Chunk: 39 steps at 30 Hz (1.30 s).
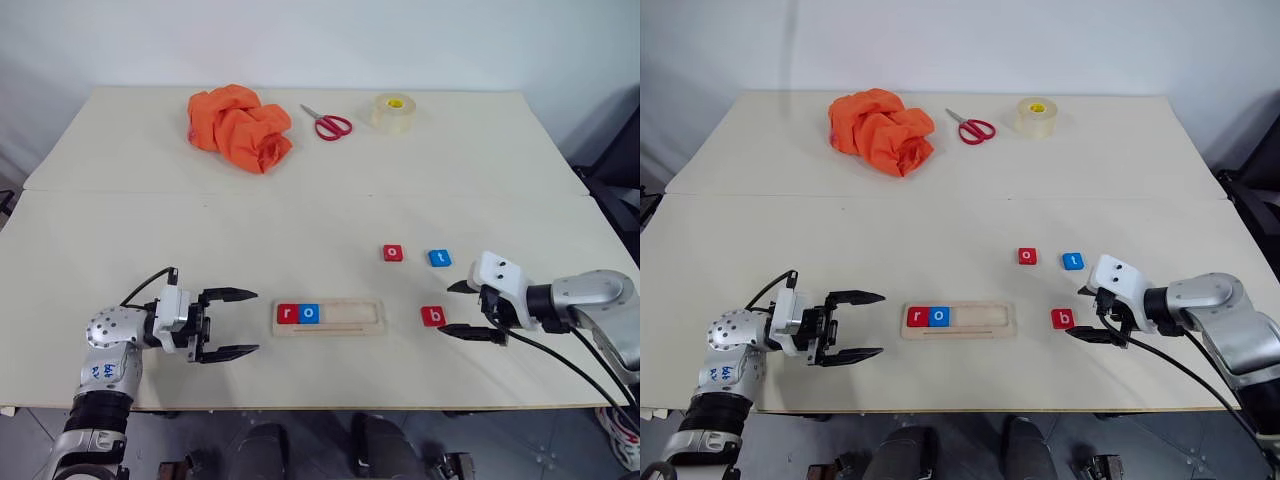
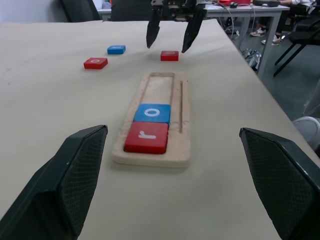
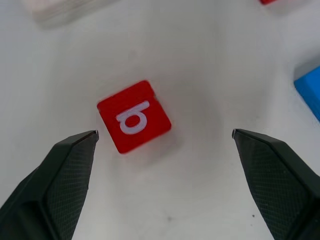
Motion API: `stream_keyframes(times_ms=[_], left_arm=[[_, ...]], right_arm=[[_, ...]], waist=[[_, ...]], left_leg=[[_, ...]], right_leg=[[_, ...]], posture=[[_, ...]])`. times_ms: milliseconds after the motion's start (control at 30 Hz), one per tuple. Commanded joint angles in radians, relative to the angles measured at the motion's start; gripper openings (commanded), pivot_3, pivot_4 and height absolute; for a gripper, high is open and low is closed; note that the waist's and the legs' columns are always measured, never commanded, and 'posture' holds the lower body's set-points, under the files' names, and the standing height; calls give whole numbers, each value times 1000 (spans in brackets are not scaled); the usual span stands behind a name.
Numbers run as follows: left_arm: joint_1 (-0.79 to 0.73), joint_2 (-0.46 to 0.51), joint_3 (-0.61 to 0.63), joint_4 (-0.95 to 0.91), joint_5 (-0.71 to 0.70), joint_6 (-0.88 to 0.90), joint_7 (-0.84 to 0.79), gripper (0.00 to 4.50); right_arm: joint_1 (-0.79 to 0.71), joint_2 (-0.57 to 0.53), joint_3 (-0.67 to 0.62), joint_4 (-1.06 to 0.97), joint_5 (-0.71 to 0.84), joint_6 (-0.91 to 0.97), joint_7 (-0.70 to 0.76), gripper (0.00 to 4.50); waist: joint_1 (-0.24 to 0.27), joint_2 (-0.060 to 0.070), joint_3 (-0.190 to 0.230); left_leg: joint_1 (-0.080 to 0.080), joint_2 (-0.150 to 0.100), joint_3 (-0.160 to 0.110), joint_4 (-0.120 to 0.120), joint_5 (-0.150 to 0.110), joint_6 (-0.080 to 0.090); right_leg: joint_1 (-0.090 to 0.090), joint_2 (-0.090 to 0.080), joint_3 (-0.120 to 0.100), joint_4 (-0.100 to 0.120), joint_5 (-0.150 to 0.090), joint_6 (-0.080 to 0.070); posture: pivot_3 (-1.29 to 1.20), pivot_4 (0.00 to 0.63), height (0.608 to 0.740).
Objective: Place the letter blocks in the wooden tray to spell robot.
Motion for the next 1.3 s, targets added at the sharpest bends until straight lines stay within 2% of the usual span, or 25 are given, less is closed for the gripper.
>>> stream_keyframes(times_ms=[33, 167, 367, 567, 733, 967, 1100, 1200, 1300], left_arm=[[21, 5, 20, -53, -13, -16, 8, 4500], [41, 2, 23, -78, -12, -16, 26, 4500], [66, 7, 30, -106, -14, -13, 44, 4500], [79, 11, 35, -117, -16, -13, 54, 4500], [76, 12, 35, -113, -14, -13, 57, 4500], [68, 7, 27, -111, -10, -13, 63, 4500], [70, 7, 26, -113, -8, -13, 65, 4500], [75, 8, 27, -119, -8, -12, 71, 4500], [83, 8, 28, -123, -9, -14, 73, 4500]], right_arm=[[-26, 16, 18, 15, -26, -46, 46, 4483], [-51, 43, 47, 42, -66, -46, 45, 3585], [-69, 73, 39, 39, -77, -39, 44, 1502], [-134, 95, 5, -59, -29, 78, 23, 1454], [-225, 111, 47, -185, 19, 264, 19, 1454], [-378, 216, 252, -291, -22, 410, -8, 1454], [-433, 244, 336, -304, -48, 439, -14, 1454], [-474, 271, 385, -299, -75, 466, -30, 1454], [-505, 294, 425, -298, -94, 489, -40, 1454]], waist=[[0, 0, 0], [0, 0, 0], [-1, 0, 0], [-1, 1, 0], [-1, 1, 1], [-8, 1, 1], [-2, 1, 1], [-2, 1, 1], [-2, 1, 1]], left_leg=[[0, 0, 0, 0, 0, 0], [0, 0, 0, 0, 0, 0], [0, 0, 0, 1, 0, -1], [1, 0, 0, 1, 0, -1], [0, 0, 0, 1, 0, -1], [0, 1, -1, 1, 0, -1], [-4, -1, -1, 2, 0, -1], [-14, -1, 0, 6, 0, -1], [-14, -1, 0, 6, 0, -1]], right_leg=[[0, 0, 0, 0, 0, 0], [0, 0, 0, 0, 0, 0], [0, 0, 0, 1, 0, 0], [0, 0, 0, 3, 0, 0], [-1, -1, 0, 3, 0, 0], [-2, -1, 0, 4, -1, -1], [-6, -3, 0, 5, -1, -2], [-15, -3, 0, 10, 0, -1], [-15, -3, 0, 11, 0, -1]], posture=[[0, 150, 740], [0, 150, 740], [0, 150, 740], [0, 150, 740], [0, 150, 740], [0, 150, 740], [0, 150, 740], [0, 150, 740], [0, 150, 740]])
